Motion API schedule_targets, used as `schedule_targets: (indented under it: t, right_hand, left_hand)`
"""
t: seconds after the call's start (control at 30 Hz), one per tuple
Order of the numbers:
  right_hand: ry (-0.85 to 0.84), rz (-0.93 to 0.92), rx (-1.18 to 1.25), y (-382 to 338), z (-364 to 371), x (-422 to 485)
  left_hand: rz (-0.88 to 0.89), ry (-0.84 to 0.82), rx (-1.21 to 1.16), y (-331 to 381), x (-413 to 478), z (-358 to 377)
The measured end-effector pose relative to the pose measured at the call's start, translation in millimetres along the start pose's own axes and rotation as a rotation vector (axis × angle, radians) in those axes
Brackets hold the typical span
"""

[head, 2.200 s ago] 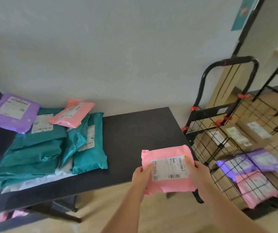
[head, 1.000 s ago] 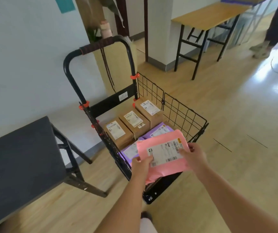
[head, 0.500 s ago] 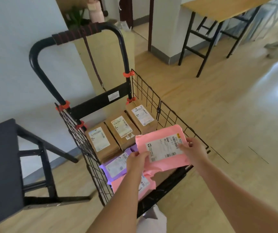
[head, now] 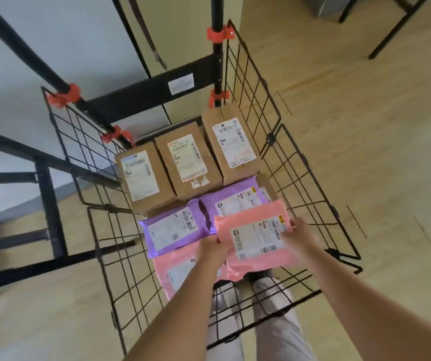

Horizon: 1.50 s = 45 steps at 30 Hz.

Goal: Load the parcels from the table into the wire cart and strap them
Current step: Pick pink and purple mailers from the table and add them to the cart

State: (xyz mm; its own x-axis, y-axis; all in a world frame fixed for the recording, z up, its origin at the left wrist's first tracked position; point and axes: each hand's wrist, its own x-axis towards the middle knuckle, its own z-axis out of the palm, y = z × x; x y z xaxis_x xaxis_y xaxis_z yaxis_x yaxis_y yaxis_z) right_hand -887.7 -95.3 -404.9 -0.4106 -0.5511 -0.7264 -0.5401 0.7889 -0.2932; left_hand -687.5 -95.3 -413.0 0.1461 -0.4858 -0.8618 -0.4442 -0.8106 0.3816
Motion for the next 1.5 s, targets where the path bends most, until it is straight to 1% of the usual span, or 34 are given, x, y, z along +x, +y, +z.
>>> schedule_targets:
  t: [0.2, 0.3, 0.4, 0.5, 0.6, 0.77, 0.93, 1.03, 1.1, 1.23, 1.37, 1.5]
  right_hand:
    - [-0.141, 0.009, -0.231, 11.7, 25.0, 50.7]
    - [-0.202, -0.026, -0.363, 11.8, 30.4, 67.2]
    - [-0.243, -0.060, -0.424, 11.6, 37.9, 77.8]
    - [-0.257, -0.047, -0.426, 11.4, 43.2, 87.6]
    - [-0.290, -0.055, -0.441, 9.2, 45.4, 92.5]
    - [-0.313, -0.121, -0.490, 7.8, 37.2, 86.0]
    - [-0.300, -0.155, -0.460, 4.8, 20.4, 68.7]
    - [-0.296, -0.183, -0.429, -4.2, 7.7, 55.0]
    - [-0.302, -0.230, -0.451, -12.0, -1.8, 43.3]
    - [-0.294, -0.404, -0.579, -30.3, -19.5, 14.4]
    - [-0.260, -0.597, -0.829, -49.1, -32.4, -19.3]
    - [-0.307, -0.782, -1.076, -66.7, -33.1, -52.8]
  left_hand:
    - [-0.121, 0.019, 0.230, -24.8, 25.9, 35.1]
    - [-0.147, 0.061, 0.250, -25.3, 33.8, 46.2]
    - [-0.129, 0.175, 0.237, -21.6, 37.7, 58.6]
    - [-0.167, 0.237, 0.113, -14.6, 40.3, 69.3]
    - [-0.213, 0.250, 0.102, -12.4, 44.4, 72.8]
    - [-0.251, 0.206, 0.079, -6.1, 35.6, 72.2]
    - [-0.262, 0.209, 0.038, 6.0, 19.2, 65.0]
    - [-0.221, 0.218, 0.038, 12.8, 8.4, 56.9]
    - [-0.187, 0.211, 0.084, 16.7, -2.7, 48.8]
    - [-0.127, 0.183, 0.181, 21.4, -33.3, 32.3]
    - [-0.028, 0.164, 0.254, 17.7, -68.5, 18.7]
    - [-0.018, 0.193, 0.296, -3.1, -106.5, 0.3]
